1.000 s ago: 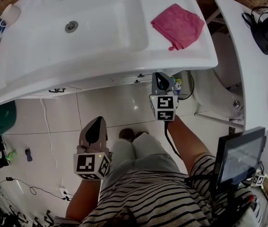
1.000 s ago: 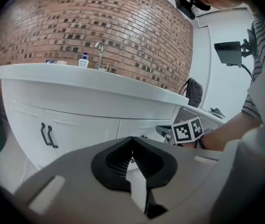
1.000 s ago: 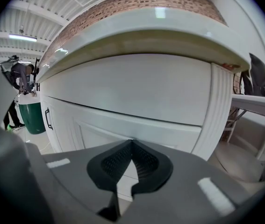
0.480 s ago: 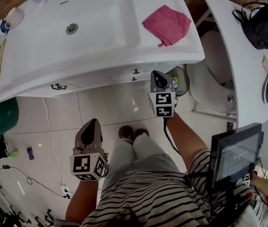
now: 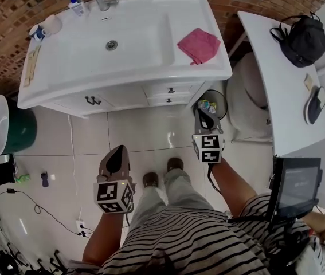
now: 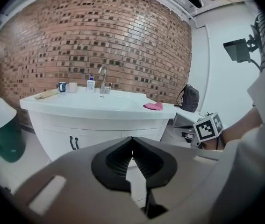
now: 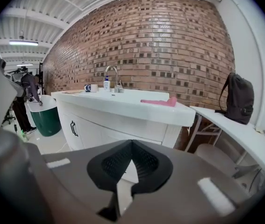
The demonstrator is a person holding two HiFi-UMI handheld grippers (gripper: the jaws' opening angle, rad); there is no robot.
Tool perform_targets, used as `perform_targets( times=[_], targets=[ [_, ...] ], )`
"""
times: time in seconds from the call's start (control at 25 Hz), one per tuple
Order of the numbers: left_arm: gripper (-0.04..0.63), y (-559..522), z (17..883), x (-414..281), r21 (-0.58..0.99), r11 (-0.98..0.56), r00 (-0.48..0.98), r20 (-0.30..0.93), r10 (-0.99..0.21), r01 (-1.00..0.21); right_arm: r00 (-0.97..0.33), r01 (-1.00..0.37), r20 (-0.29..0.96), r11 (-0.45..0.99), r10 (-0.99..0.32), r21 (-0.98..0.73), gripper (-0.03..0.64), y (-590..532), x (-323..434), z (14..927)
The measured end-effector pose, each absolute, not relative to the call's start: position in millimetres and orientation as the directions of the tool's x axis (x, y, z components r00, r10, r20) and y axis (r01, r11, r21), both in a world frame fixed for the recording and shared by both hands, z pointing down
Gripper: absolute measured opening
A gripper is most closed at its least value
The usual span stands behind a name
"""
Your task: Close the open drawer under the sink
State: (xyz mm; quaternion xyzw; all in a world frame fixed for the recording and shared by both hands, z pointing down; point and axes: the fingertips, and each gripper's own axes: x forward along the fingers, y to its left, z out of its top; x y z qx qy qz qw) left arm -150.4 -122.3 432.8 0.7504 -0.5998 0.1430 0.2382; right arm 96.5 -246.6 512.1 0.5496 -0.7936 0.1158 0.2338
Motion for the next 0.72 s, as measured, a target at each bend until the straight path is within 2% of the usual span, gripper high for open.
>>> perform_targets(
  times=[0.2,0.48,0.72],
  targets=[
    [0.017,-75,412,-164,0.187,-0.201,0.266,0.461,-0.847,-0.962,-0.253,-0.949,0.489,0.313,-0.835,0.043,0.0,-164,98,485],
    [0.017,52,385,-218,0.191,-0.245,0.306,0.433,-0.848,-0.95,-0.226,-0.958,0.463,0.281,-0.857,0.053,0.0,-8,60,435],
    [0.017,149,378,-276,0.219,-0.227,0.302,0.43,-0.851,-0.949,-0.339,-0.91,0.444,0.409,-0.83,0.07,0.0,101,4,387]
  ],
)
